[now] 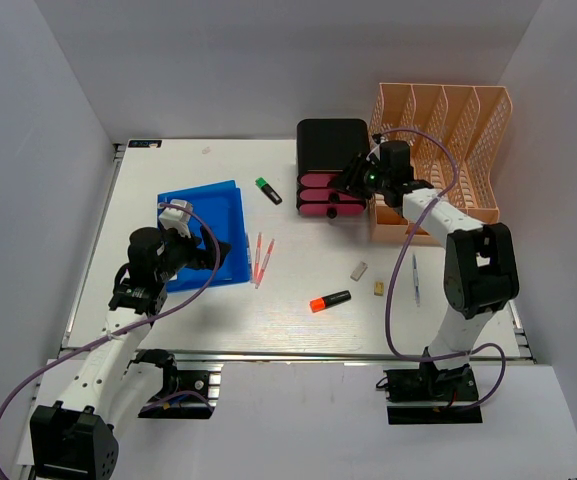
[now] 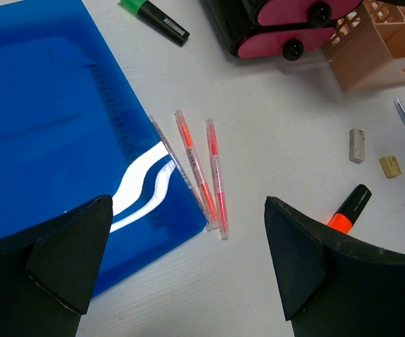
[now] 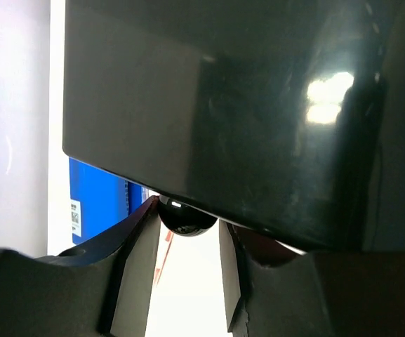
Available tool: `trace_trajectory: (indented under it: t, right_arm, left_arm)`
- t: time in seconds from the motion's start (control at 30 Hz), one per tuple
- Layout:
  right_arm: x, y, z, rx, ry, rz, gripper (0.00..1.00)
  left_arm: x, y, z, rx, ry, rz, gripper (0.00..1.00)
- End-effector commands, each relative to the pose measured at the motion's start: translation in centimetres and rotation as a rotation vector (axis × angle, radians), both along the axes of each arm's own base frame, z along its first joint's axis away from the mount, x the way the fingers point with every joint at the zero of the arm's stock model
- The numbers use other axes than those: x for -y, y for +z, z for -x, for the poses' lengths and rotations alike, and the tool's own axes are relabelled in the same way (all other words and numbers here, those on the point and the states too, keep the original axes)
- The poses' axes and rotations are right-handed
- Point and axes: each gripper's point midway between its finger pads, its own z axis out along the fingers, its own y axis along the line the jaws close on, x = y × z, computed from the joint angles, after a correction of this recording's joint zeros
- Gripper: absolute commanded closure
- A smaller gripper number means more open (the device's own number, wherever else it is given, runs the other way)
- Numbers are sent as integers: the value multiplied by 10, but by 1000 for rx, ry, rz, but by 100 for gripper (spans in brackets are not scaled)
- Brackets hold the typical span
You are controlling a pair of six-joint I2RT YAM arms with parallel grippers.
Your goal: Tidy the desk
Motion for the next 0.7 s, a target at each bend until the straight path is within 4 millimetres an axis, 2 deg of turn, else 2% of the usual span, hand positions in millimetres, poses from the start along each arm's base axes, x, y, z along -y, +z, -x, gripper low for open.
trace_trajectory:
  t: [0.0, 0.03, 0.2, 0.27, 0.3, 0.33, 0.4, 0.5, 0.63, 0.67]
  right_arm:
    - [5, 9, 1, 59, -25, 8, 81]
    - [6, 15, 5, 71, -22, 3, 81]
    - [9, 12, 31, 57, -3, 3, 82]
    - [10, 4, 42, 40, 6, 12, 82]
    - [11, 8, 45, 51, 9, 9, 82]
    - [13, 0, 51, 31, 9, 12, 82]
    - [13, 3, 57, 39, 14, 8, 82]
    - [13, 3, 61, 49, 16, 10, 77]
    - [11, 3, 58, 51, 33, 6, 49]
    - [8, 2, 58, 49, 42, 3, 39]
  left_arm:
    - [1, 12, -2, 44, -9, 8, 2]
    - [2, 12, -1, 43, -15, 11, 2]
    - [7, 13, 0, 44, -41, 24, 2]
    - [7, 12, 1, 40, -43, 28, 2]
    - [8, 12, 1, 39, -45, 28, 2]
    - [7, 13, 1, 42, -43, 28, 2]
    - [8, 12, 1, 40, -46, 29, 2]
    - [8, 10, 0, 32, -46, 29, 2]
    - [8, 8, 0, 22, -44, 28, 2]
    - [8, 6, 0, 18, -44, 28, 2]
